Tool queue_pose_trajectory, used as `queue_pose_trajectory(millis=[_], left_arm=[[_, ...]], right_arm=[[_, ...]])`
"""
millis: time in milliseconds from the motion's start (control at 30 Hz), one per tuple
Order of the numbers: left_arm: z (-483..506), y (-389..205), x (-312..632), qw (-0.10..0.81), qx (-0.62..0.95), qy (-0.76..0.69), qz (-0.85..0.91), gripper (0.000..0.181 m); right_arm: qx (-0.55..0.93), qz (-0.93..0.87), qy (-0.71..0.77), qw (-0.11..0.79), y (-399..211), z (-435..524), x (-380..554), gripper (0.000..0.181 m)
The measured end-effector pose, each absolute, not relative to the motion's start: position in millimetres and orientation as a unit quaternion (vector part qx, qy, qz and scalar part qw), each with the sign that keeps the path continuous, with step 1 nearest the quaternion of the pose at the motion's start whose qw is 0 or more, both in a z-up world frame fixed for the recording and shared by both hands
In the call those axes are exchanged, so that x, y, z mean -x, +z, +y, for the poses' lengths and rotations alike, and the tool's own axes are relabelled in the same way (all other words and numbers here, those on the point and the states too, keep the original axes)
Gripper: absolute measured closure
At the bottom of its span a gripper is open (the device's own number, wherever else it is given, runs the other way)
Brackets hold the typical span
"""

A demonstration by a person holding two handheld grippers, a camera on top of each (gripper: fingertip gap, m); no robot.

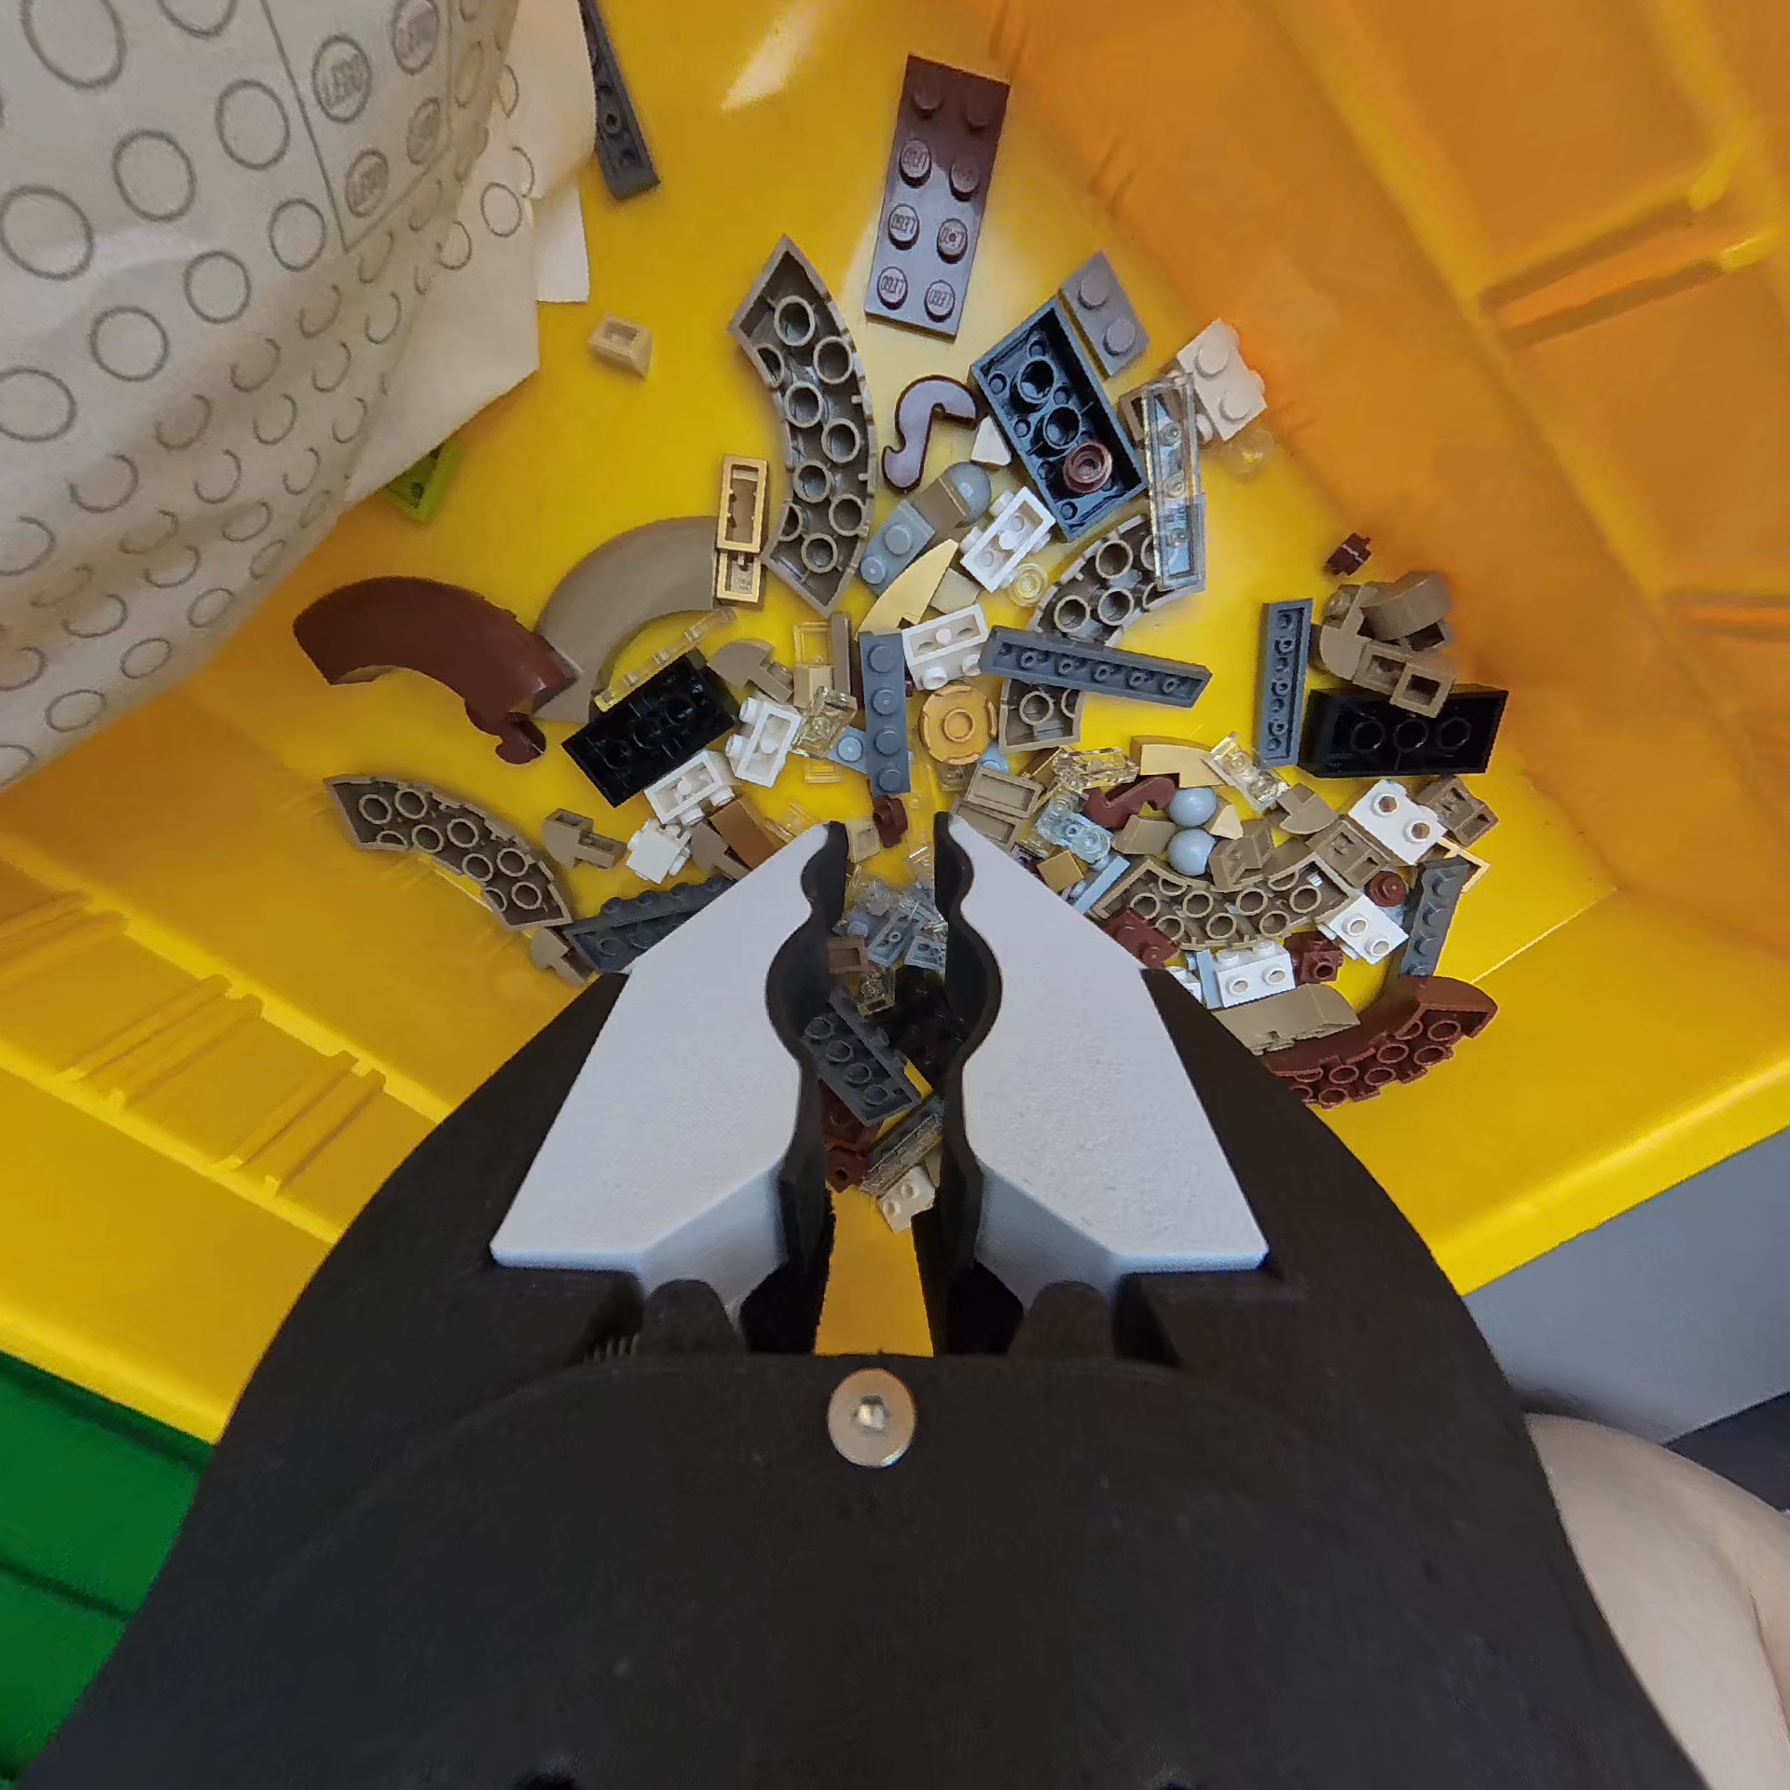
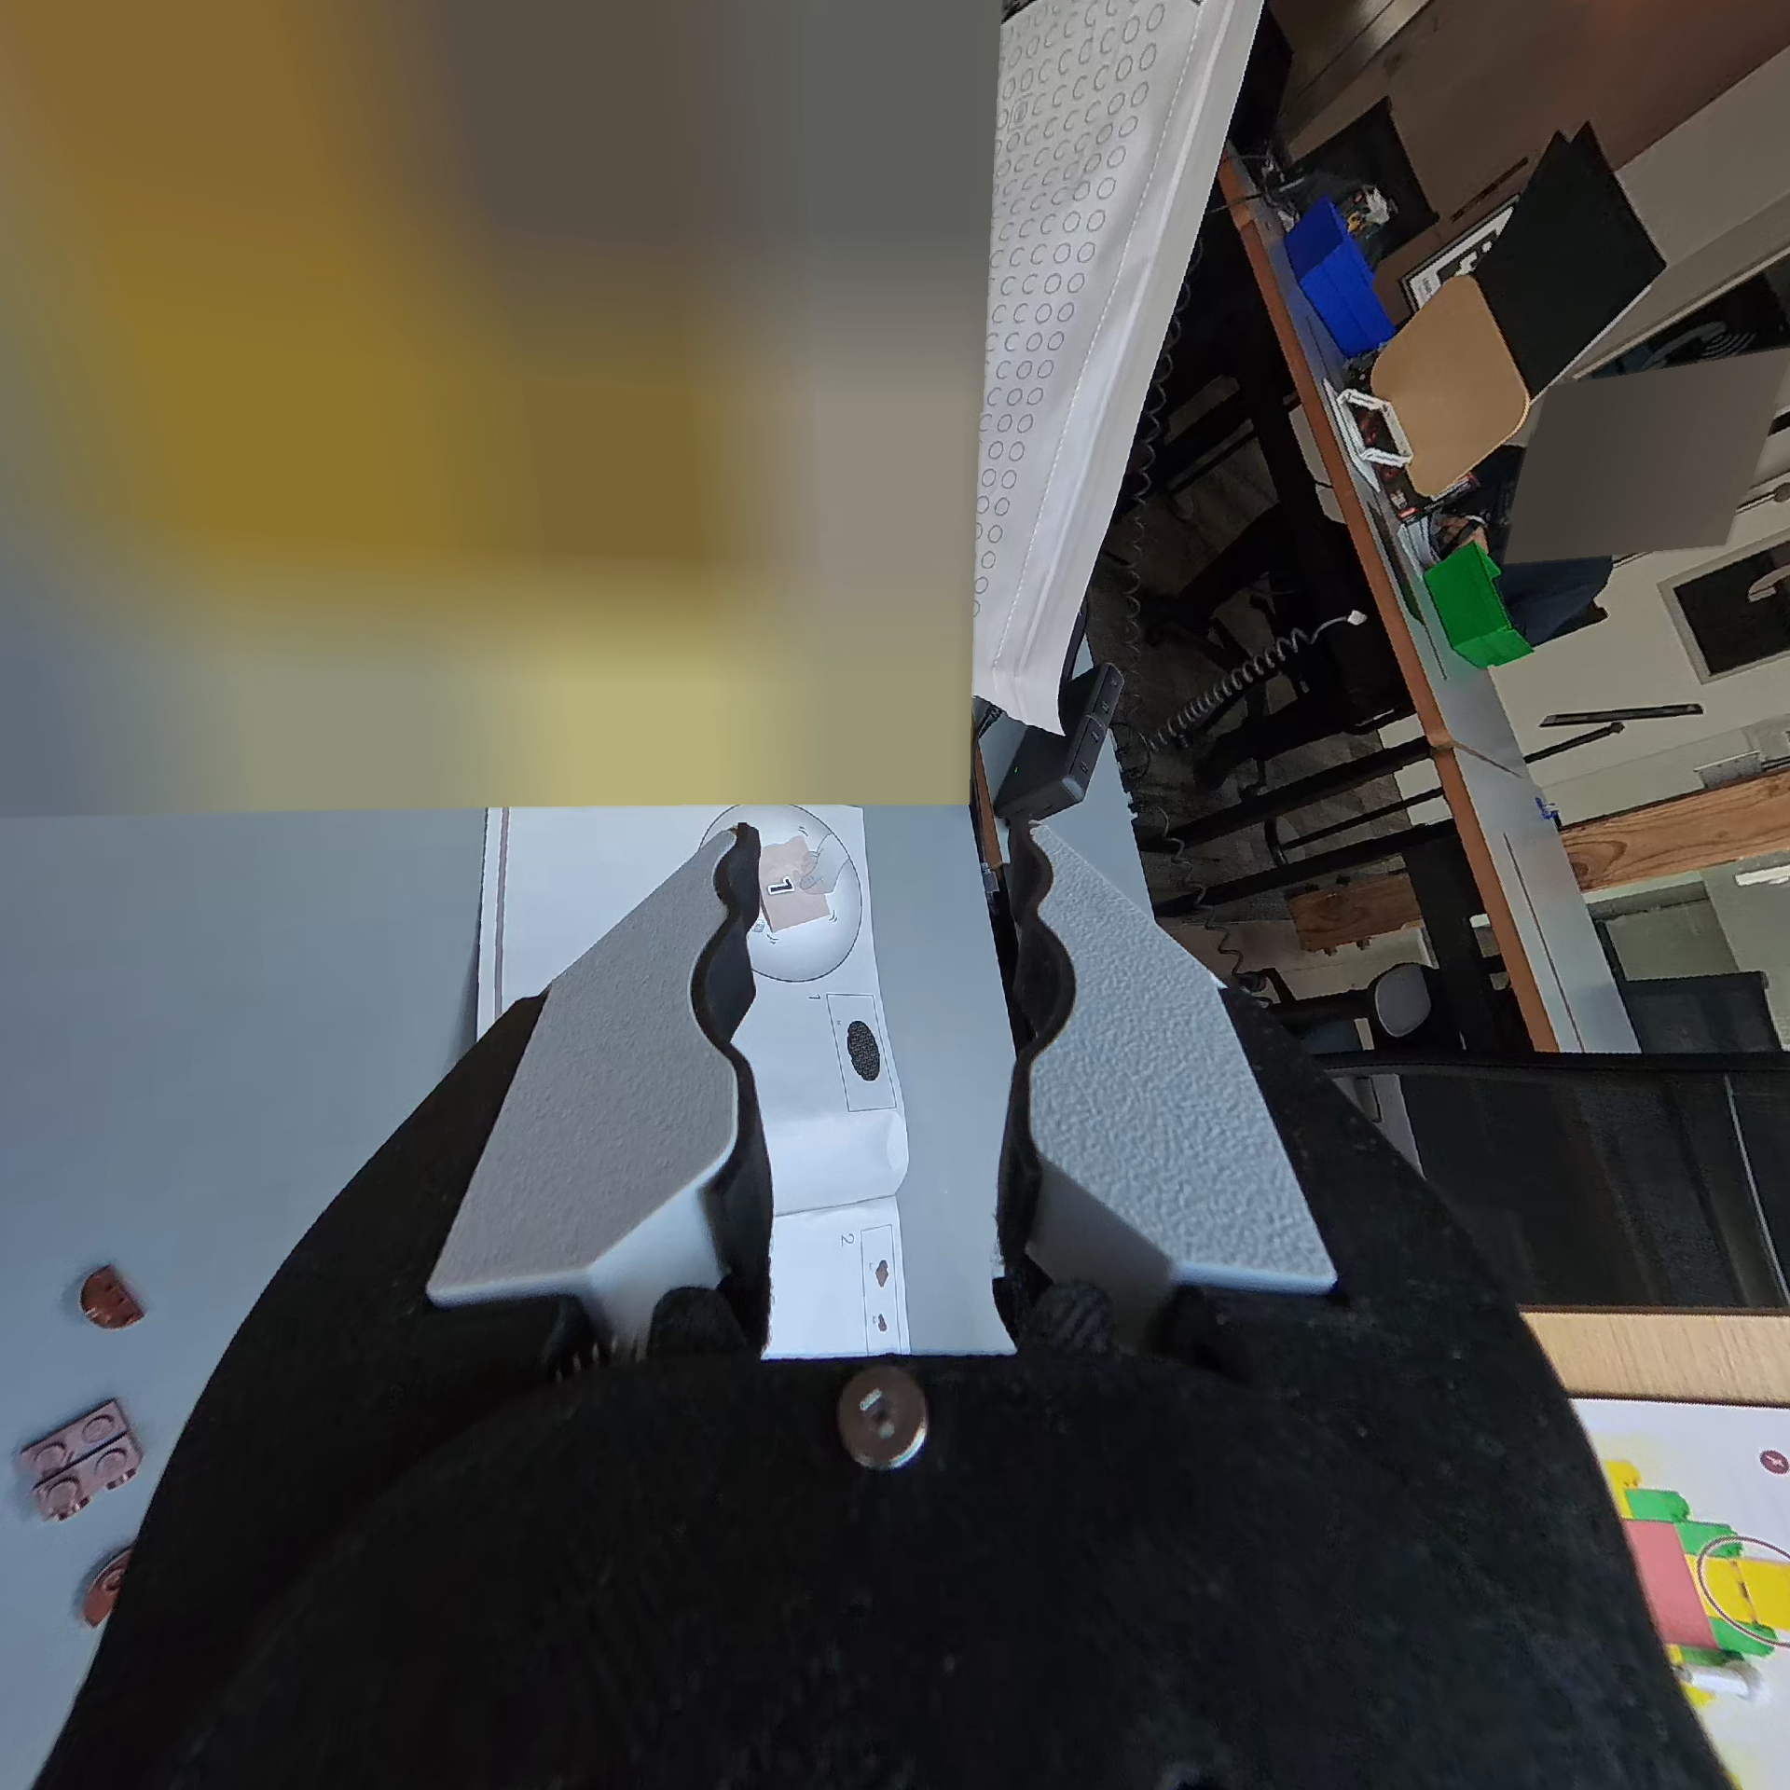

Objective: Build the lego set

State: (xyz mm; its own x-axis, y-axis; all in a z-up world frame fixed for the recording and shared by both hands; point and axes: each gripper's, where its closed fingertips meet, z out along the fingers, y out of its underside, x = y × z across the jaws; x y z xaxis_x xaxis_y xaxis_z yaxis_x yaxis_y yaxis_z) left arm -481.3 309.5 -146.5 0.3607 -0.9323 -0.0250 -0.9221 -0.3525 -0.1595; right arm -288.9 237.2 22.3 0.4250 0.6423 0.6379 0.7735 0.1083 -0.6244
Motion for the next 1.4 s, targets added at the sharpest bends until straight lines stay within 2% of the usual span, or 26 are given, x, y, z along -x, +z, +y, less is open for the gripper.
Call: queue_pose_trajectory(millis=[733, 900, 1033, 1233, 1300, 1400], left_arm=[[313.8, -145.4, 484.3, 0.079, 0.823, -0.027, 0.562, 0.176], [314.8, -121.1, 482.2, 0.121, 0.823, -0.031, 0.554, 0.177], [310.8, -73.8, 468.9, 0.204, 0.813, -0.05, 0.543, 0.176], [243.4, 3.5, 416.2, 0.305, 0.745, -0.126, 0.579, 0.176], [203.4, 9.3, 394.3, 0.309, 0.711, -0.151, 0.614, 0.177], [141.9, -2.4, 360.2, 0.273, 0.673, -0.181, 0.663, 0.176]], right_arm=[[0.663, -0.542, -0.066, 0.511, 18.7, 235.0, 292.3, 0.13], [0.663, -0.543, -0.064, 0.512, 18.6, 235.0, 292.4, 0.13], [0.665, -0.529, -0.052, 0.525, 27.8, 234.7, 284.7, 0.13], [0.67, -0.449, -0.07, 0.587, 79.4, 210.6, 240.0, 0.131], [0.675, -0.418, -0.036, 0.606, 85.7, 190.5, 229.5, 0.134], [0.713, -0.401, -0.03, 0.575, 58.3, 162.1, 200.3, 0.134]])
